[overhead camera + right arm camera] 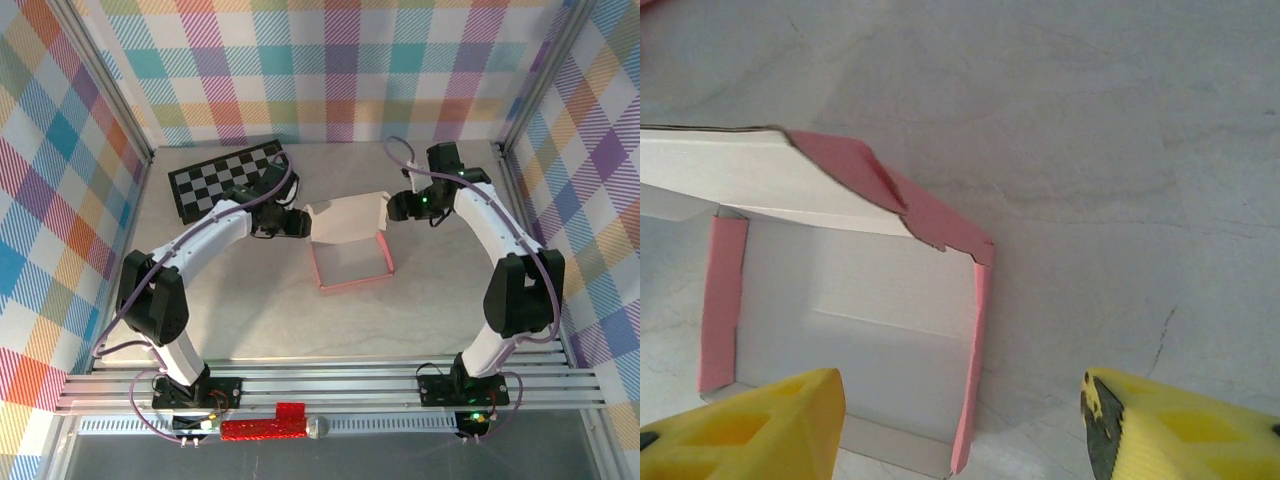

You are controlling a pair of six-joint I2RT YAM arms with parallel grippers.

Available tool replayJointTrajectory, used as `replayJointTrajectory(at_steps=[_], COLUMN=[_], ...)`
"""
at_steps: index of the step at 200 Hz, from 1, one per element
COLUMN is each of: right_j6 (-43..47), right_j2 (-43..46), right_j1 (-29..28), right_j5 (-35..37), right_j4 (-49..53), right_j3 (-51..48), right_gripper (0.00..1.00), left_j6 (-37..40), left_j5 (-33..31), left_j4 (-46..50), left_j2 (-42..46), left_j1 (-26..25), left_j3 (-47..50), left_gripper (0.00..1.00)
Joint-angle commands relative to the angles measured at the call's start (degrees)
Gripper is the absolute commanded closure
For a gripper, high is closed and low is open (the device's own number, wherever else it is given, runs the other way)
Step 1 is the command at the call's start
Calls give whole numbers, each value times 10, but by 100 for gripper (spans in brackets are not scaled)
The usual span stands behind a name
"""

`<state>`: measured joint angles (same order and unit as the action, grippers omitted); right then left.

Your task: Fold the paper box

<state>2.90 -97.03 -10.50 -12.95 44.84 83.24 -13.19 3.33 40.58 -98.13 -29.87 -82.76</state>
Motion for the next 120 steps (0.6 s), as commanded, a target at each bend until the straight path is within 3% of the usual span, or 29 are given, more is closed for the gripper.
replayJointTrajectory(at_steps=[1,48,120], right_j6=[22,51,58], right_j2=[-21,-60,-106], right_j1=[-3,-16,-20], right_j5=[-26,-54,-76], right_j4=[-5,3,17], right_j3=[31,72,108], right_gripper=[37,42,58], left_j6=[15,24,39], left_j5=[-6,-7,16], left_j4=[19,18,24], left_j2=[-12,-29,-69], left_j1=[2,3,13], left_j3=[-23,-39,-80], left_gripper=[48,49,52])
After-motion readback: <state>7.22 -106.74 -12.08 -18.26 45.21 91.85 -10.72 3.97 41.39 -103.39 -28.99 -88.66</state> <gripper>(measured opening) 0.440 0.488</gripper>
